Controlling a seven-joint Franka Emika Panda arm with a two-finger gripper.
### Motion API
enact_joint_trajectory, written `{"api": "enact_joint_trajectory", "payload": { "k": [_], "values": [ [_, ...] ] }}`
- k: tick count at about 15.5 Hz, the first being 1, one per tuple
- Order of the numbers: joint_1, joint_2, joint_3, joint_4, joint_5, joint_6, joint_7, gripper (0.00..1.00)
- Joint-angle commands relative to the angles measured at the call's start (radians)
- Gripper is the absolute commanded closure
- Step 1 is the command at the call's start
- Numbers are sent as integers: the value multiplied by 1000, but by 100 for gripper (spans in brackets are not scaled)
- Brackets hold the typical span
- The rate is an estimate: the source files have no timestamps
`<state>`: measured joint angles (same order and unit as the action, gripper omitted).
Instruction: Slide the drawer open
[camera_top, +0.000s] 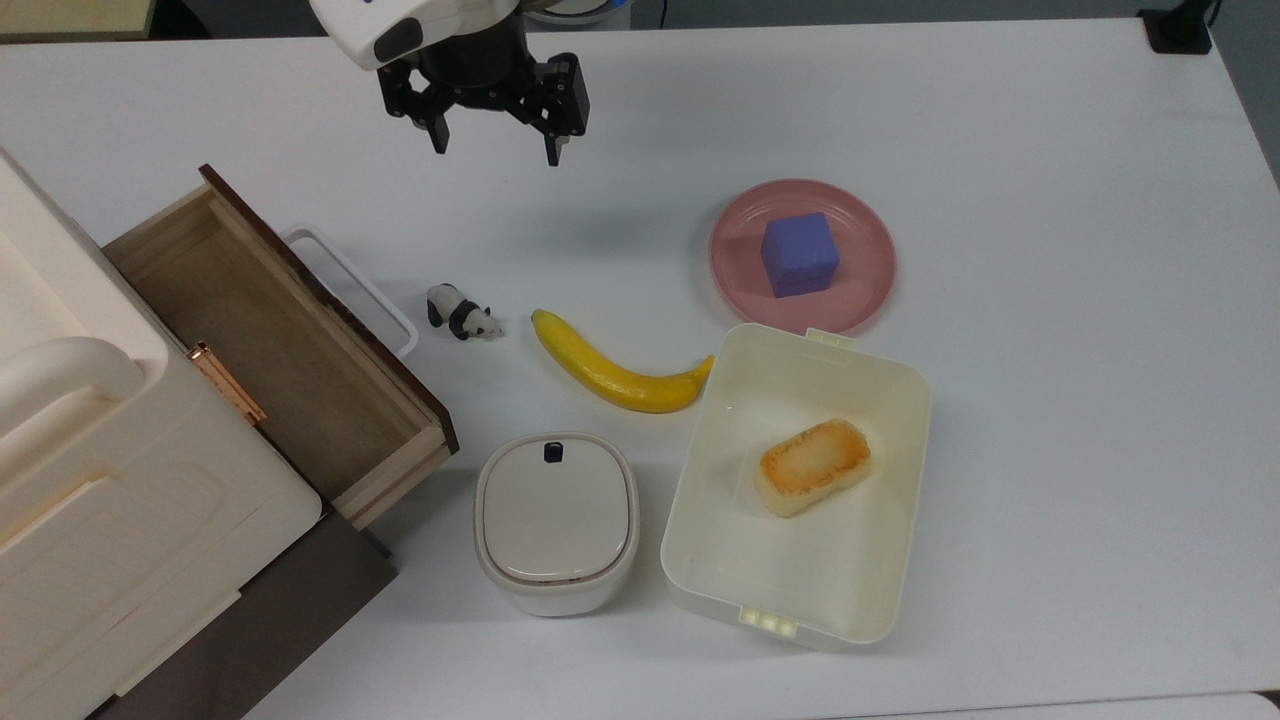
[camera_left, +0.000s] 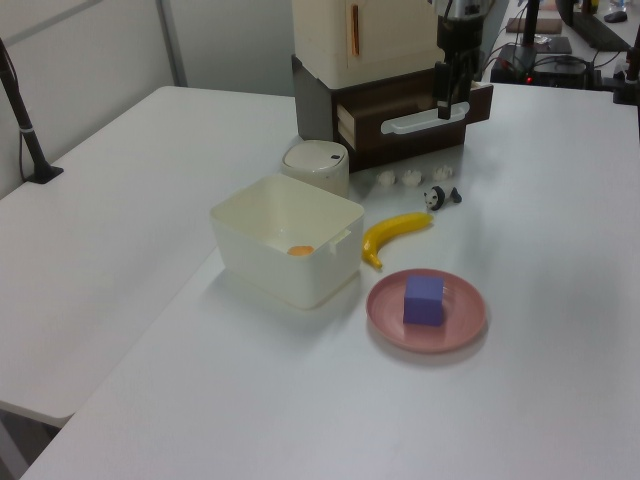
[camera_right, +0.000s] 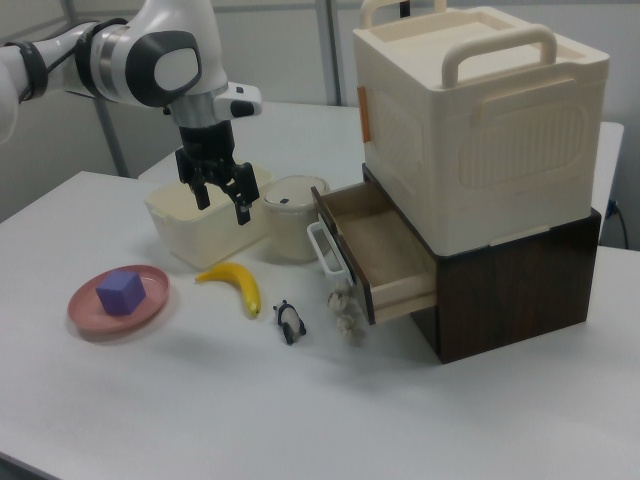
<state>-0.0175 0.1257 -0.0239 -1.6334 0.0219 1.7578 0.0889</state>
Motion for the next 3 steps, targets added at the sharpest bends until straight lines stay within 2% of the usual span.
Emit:
{"api": "enact_joint_trajectory", "payload": {
  "k": [1,3],
  "values": [
    [1,-41,-17,-8,12,-58,-8,0],
    [-2,-47,-24,-2,7,-61,-21,0]
  ]
}}
